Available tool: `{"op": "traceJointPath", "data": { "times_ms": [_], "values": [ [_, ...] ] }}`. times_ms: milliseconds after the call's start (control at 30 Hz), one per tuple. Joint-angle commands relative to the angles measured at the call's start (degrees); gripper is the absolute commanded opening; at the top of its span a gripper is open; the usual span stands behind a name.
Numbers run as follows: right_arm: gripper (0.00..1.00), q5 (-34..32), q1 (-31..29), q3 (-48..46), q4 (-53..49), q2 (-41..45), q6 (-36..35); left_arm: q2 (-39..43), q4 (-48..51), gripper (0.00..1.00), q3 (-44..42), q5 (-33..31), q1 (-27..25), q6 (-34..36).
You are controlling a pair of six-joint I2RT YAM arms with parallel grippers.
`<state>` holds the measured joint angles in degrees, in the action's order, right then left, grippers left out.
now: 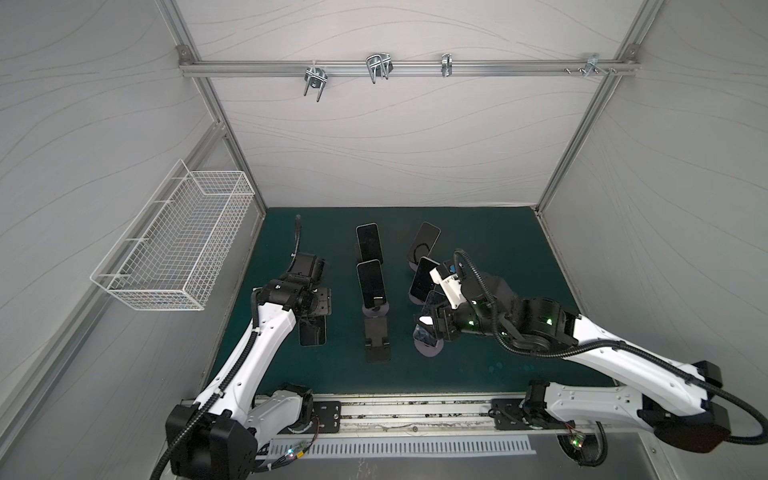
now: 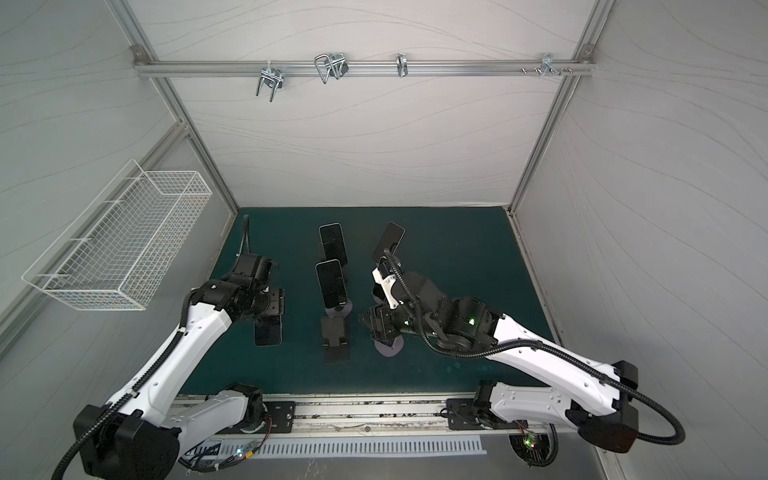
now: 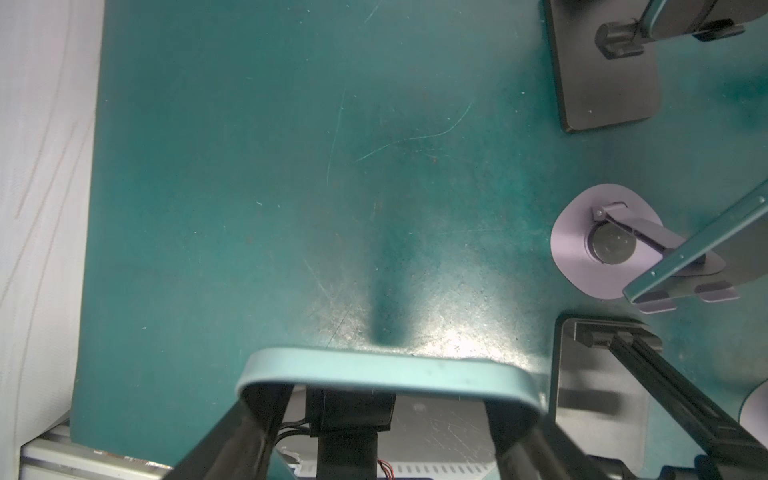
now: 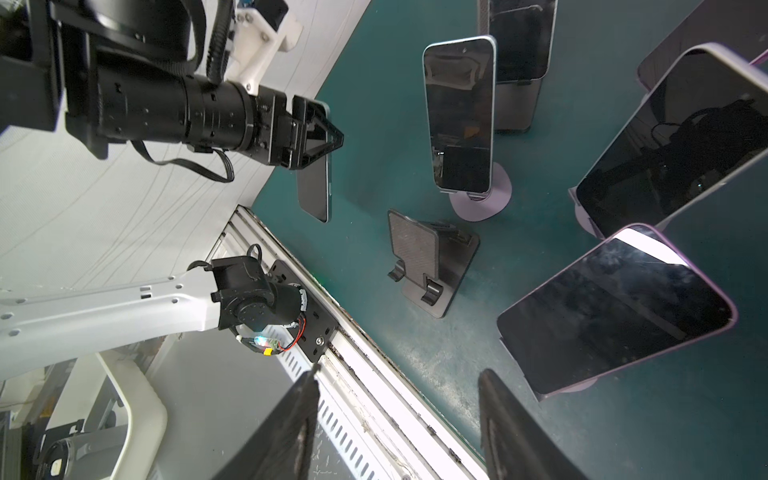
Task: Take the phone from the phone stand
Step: 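Carry the phone toward the robot with the left gripper while the right gripper swings inward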
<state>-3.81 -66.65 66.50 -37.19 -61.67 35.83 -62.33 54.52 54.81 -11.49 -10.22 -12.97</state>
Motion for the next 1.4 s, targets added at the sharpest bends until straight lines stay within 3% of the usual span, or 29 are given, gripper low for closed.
{"op": "traceJointPath", "data": {
  "times_ms": [0,367,833,1367],
  "values": [
    [0.62,-0.32,-1.50,2.15,2.05,-1.76,0.89,-0.22,-2.61,0.00,0.52,1.64,1.21,3.18],
    [0.62,-0.05,-5.87,4.43,4.08,-6.88,0.62,-0.95,-4.12,0.00,0.23,1.02,3.60,11.29],
    [0.63,3.10,-7.24,7.34,5.97,-12.98,0.18,-0.91,-9.04,0.00,-3.53,0.72,5.27,23.04],
    [0.63,5.13,-9.91,12.48,5.80,-18.35,0.25,-5.19,-15.02,0.00,-8.21,-5.02,8.45,24.34]
  ]
}}
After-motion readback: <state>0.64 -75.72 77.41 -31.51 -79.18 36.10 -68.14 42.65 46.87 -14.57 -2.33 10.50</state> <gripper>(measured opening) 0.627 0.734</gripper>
